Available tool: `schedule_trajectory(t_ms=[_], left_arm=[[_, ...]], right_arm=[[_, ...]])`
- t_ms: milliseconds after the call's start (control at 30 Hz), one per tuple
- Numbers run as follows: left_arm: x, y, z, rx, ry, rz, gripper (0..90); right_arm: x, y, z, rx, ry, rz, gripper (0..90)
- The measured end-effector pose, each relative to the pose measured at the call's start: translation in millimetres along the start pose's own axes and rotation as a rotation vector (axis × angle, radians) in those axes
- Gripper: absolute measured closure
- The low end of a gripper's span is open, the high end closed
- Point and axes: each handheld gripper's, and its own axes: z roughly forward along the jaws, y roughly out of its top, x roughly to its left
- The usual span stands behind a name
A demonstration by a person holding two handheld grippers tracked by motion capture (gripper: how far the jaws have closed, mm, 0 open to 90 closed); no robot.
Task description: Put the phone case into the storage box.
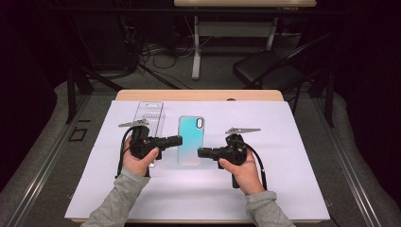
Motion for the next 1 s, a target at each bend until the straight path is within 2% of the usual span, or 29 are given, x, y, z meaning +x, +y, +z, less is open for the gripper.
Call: schedule_trajectory(t_ms=[833,1000], left_arm=[[2.0,-0.8,1.4,-0.009,-0.004,-0.008,81.3],[2.6,-0.8,1.8,-0.011,-0.008,-0.008,77.1]], right_arm=[[-0.9,-1.2,-0.2,-0.01,-0.003,0.011,83.0],[-1.1,-1.7,0.4,-0.01,-0.007,0.013,83.0]])
